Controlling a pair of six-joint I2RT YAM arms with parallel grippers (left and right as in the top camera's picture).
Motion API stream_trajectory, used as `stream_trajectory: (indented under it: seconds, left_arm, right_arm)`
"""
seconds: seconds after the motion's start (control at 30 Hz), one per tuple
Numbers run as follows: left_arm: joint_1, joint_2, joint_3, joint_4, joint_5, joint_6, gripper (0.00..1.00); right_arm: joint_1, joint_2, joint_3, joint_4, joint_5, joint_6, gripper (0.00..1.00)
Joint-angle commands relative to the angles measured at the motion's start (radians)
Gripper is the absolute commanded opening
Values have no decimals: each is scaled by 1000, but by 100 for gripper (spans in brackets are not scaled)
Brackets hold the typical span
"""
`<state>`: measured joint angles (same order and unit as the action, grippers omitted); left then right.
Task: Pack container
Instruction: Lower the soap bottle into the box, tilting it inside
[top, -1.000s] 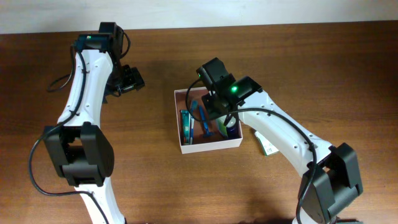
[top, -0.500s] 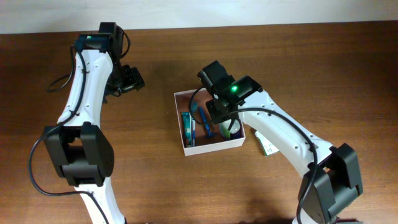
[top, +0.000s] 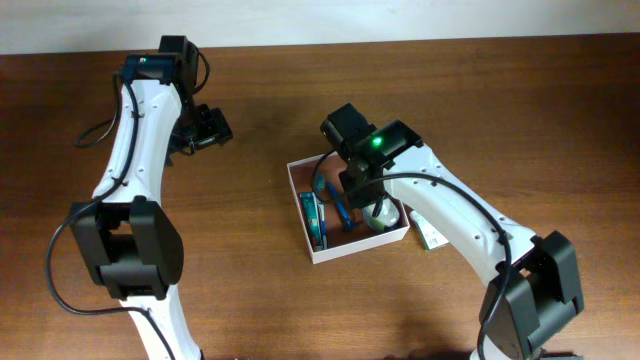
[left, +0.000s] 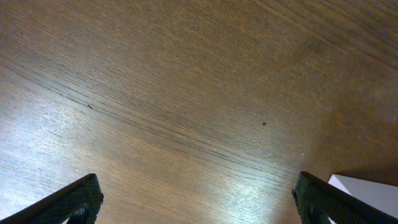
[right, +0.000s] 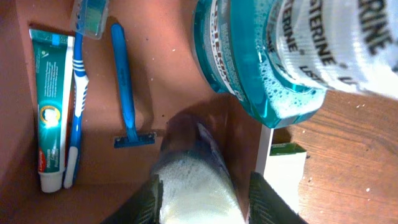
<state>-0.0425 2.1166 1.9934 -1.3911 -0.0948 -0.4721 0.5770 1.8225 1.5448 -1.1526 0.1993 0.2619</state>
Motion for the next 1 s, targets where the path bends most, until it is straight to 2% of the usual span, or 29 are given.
stream_trajectory:
  seconds: [0.0,0.2,0.63,0.8,0.87,0.97]
  left_arm:
    - [0,-28,12,0,-11,2,99]
    - [0,-28,12,0,-11,2,99]
    - [0,-28,12,0,-11,2,99]
    - [0,-28,12,0,-11,2,99]
    - [0,-28,12,0,-11,2,99]
    - [0,-28,12,0,-11,2,99]
  right_arm:
    - [5,0,8,0,19,9,47]
    - [5,-12,10,0,33,9,47]
    - [4,-162,10,17,128,8,48]
    - [5,-216,50,32,126,-48,47]
    - [5,-239,67,32,106,-51,43]
    - [5,-306,76,30,-61,-160,26]
